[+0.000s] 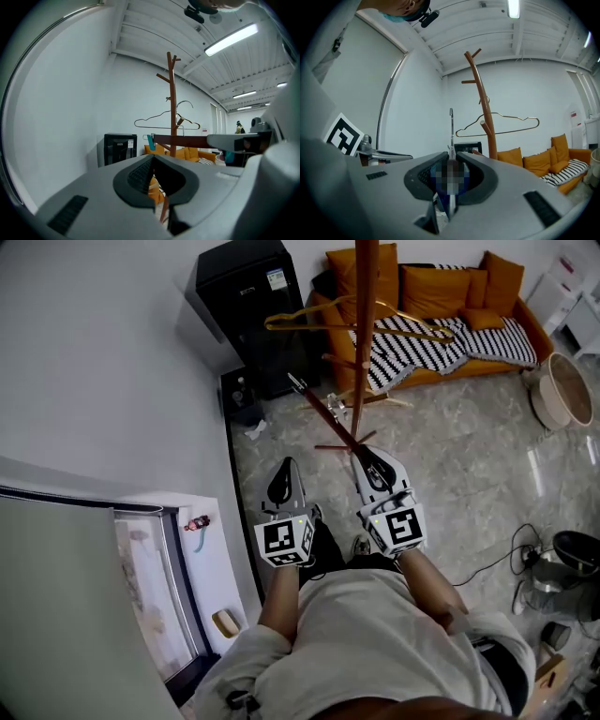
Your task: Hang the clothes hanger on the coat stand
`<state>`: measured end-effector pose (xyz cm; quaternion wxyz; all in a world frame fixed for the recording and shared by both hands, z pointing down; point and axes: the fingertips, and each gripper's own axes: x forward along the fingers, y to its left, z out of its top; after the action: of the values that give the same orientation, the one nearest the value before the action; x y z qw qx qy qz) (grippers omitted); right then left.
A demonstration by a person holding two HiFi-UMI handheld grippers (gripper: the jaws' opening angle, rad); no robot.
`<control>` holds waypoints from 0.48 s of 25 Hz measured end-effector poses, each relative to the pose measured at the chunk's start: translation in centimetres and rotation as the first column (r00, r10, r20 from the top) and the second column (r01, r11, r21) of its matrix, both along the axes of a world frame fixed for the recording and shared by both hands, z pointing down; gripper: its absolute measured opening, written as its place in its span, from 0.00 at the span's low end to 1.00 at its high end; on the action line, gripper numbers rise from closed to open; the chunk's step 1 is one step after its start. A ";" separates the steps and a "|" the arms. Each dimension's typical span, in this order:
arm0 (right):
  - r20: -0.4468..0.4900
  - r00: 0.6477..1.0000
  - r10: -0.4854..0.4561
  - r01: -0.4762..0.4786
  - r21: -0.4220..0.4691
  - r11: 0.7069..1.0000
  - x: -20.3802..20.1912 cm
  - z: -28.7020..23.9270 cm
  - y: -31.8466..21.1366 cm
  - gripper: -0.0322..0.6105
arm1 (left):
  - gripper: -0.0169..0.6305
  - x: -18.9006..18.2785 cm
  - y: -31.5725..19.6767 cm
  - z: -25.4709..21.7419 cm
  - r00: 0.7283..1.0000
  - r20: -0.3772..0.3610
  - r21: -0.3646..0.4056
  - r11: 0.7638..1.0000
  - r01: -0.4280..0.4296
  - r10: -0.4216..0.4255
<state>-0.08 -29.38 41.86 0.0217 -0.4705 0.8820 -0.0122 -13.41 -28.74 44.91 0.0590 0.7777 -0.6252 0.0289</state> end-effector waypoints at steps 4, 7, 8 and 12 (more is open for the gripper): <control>0.004 1.000 0.014 -0.014 -0.027 1.000 -1.5 0.8 -2.5 0.13 | 0.04 -1.3 -2.5 0.9 1.000 -0.008 -0.021 1.000 -0.022 0.022; 0.001 1.000 0.031 -0.031 -0.044 0.999 -2.4 1.3 -4.2 0.13 | 0.04 -1.9 -4.1 1.7 0.999 -0.016 -0.034 0.999 -0.042 0.041; 0.002 0.999 0.036 -0.036 -0.051 0.998 -2.7 1.5 -4.8 0.13 | 0.04 -2.2 -4.7 1.9 0.999 -0.019 -0.038 0.998 -0.046 0.045; 0.003 0.998 0.067 -0.067 -0.071 0.995 -3.5 2.4 -7.2 0.13 | 0.04 -3.3 -7.0 2.6 0.997 -0.021 -0.048 0.996 -0.072 0.071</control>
<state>-3.61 -36.57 44.23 0.0079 -0.5003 0.8647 -0.0438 -16.68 -35.76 47.48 0.0829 0.7983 -0.5953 0.0388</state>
